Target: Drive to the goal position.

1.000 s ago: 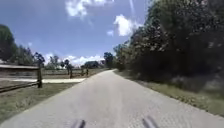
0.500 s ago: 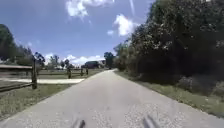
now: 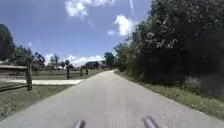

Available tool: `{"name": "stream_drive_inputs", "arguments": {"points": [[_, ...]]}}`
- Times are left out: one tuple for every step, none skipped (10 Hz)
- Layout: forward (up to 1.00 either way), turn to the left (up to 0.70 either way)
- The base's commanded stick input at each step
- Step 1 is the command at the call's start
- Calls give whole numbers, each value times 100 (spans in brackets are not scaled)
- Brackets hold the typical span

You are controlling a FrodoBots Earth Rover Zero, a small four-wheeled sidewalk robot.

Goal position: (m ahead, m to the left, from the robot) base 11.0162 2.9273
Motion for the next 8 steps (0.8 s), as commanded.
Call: {"name": "stream_drive_inputs", "arguments": {"points": [[50,0],[50,0],[50,0],[50,48],[50,50],[50,50],[50,50],[50,0]]}}
